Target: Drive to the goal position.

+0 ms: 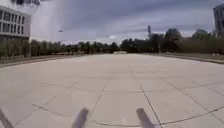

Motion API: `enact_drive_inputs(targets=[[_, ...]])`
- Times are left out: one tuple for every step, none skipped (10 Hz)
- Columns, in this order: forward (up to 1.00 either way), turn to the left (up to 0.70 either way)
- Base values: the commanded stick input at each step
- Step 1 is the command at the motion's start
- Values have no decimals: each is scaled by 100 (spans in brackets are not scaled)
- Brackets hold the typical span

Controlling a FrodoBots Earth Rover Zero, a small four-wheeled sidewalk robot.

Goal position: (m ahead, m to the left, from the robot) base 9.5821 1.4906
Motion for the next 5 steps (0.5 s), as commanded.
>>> enact_drive_inputs(targets=[[50,-40],[50,0],[50,0],[50,0],[50,0]])
